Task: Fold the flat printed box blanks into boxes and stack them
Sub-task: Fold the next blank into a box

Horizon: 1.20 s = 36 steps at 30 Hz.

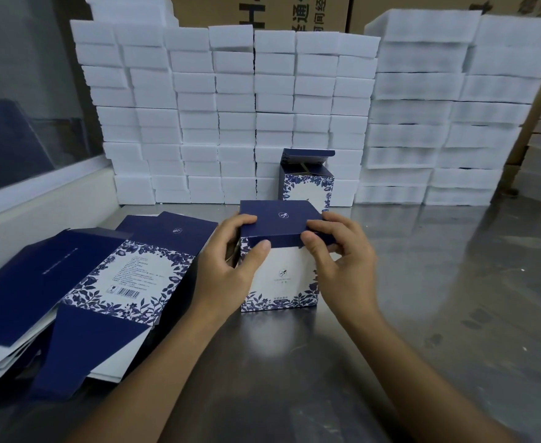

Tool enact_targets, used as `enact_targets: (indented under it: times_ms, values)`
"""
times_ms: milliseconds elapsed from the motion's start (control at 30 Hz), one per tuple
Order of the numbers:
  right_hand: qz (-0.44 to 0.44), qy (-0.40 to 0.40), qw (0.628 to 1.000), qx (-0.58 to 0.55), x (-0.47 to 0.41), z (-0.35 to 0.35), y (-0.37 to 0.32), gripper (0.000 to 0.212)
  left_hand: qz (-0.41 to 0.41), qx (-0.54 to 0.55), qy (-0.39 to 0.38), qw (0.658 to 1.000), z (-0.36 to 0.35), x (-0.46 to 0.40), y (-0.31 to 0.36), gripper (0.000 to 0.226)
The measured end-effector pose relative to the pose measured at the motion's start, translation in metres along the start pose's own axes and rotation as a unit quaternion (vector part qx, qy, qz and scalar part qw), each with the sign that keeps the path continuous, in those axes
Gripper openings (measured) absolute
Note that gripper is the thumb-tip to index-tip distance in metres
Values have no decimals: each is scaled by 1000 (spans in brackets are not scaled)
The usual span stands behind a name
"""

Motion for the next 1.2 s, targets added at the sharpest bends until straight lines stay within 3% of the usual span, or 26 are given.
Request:
enact_targets:
  times_ms: [133, 300, 400, 467, 533, 700, 867, 1000, 1100, 1200]
  values:
    - [-57, 13, 997, -44, -1, 2, 4, 22, -8, -21, 35, 999, 2, -1, -2, 31]
    - [-16, 61, 997, 43, 3, 4, 4, 17, -43, -77, 104, 991, -5, 2, 2, 27]
    - [-3, 23, 993, 118, 9, -3, 3, 41, -50, -83, 101, 990, -11, 5, 5, 26]
    - [-14, -30, 986, 166, 16, -11, 1, 80, -51, -83, 79, 992, -16, 8, 7, 29]
    - [-18, -36, 979, 199, 19, -15, 1, 101, -40, -63, 46, 996, -20, 10, 9, 35]
    - [-54, 4, 972, 227, 12, -5, 9, 94, 44, 30, -78, 996, -30, 15, 7, 53]
    - [-99, 21, 968, 230, 8, -4, 18, 94, 58, 42, -167, 983, -39, 17, -3, 62]
    - [-99, 36, 964, 243, 4, -2, 26, 102, 64, -93, -171, 979, -35, 20, -24, 53]
    - [-113, 34, 960, 255, 2, 3, 36, 111, 73, -321, -177, 927, -22, 9, -47, 44]
    - [-127, 55, 951, 275, -3, 13, 48, 113, 62, -417, -148, 894, -11, -8, -57, 26]
Point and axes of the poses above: each hand's wrist, its own x-axis away from the middle knuckle, its own z-axis out of the back of the hand, y = z × x, the point moved 1 cm from there along -x, towards the middle knuckle, and after that the axes turned 2 degrees about y, right-handed, at the moved point
